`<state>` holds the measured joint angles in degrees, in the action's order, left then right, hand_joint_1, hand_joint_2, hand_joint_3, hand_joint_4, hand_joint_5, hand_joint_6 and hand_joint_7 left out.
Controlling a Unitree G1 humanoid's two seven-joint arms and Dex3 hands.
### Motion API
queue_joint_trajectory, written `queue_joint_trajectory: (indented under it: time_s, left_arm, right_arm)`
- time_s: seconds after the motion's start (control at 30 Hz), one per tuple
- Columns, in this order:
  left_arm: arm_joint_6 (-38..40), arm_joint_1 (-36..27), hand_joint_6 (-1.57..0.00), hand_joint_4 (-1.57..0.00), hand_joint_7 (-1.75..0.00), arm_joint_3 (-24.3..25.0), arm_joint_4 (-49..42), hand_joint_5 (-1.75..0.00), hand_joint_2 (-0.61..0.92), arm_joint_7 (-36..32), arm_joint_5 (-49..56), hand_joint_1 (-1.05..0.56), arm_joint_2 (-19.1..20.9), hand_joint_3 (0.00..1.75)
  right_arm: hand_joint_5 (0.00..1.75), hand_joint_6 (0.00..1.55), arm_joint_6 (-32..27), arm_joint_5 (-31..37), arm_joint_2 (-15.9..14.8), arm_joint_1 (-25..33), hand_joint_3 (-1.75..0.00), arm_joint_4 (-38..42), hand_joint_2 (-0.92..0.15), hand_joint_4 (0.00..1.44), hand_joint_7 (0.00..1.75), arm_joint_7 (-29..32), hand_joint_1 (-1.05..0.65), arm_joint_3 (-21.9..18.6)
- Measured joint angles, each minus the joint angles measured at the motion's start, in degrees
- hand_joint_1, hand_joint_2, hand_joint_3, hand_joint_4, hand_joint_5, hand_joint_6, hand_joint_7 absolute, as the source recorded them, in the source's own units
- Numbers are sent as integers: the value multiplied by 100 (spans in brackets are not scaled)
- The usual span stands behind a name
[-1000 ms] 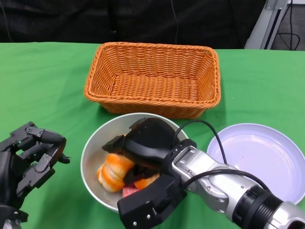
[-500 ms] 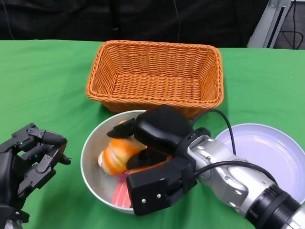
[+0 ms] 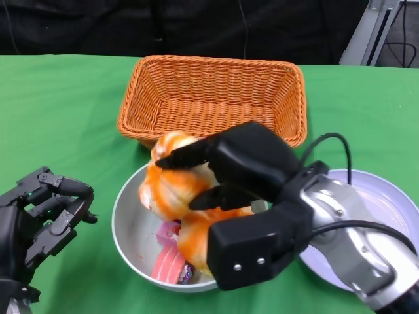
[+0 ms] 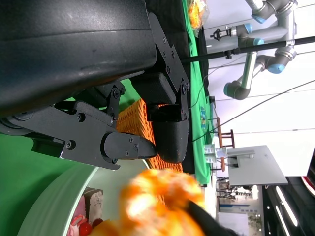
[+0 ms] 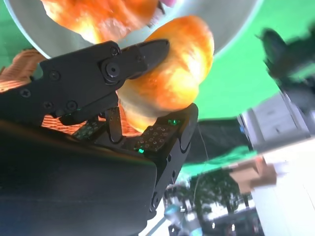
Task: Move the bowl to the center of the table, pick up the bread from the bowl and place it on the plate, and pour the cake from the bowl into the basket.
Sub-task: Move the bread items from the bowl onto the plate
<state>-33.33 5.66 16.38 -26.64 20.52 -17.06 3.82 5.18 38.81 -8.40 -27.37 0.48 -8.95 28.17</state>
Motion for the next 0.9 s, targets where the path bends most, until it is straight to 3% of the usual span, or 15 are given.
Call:
queue_joint_trajectory:
  time_s: [0.3,0.53,0.57,0.63,0.7,0.9]
  left_arm:
    - [-39,3,-88,-79,-99,28,-84,-147,92,-2,43,-15,33,24]
    - [-53,4,-88,-79,-99,70,-104,-148,92,0,31,-13,80,27]
    - [-53,13,-88,-79,-98,70,-108,-148,92,0,31,-14,82,26]
    - [-55,28,-88,-79,-98,71,-128,-147,92,1,26,-15,85,26]
    - [-56,28,-88,-79,-97,83,-160,-147,92,2,-3,-14,99,26]
    - [-46,34,-88,-80,-97,104,-189,-147,92,2,-27,-11,132,29]
  right_arm:
    - [149,119,178,-500,-498,779,-15,-955,-92,77,20,-90,-11,-766]
    - [144,117,408,-782,-869,1489,-14,-1074,-91,77,23,5,-6,-1439]
    - [144,116,389,-795,-880,1564,-19,-1110,-91,77,28,3,-6,-1488]
    - [150,101,295,-923,-880,1740,-44,-1233,-81,76,61,-1,-4,-1666]
    - [156,89,192,-1051,-889,1887,-60,-1266,-74,74,83,-3,-5,-1884]
    - [152,82,-58,-1408,-1014,2176,-56,-1082,-78,76,95,-58,-3,-2330]
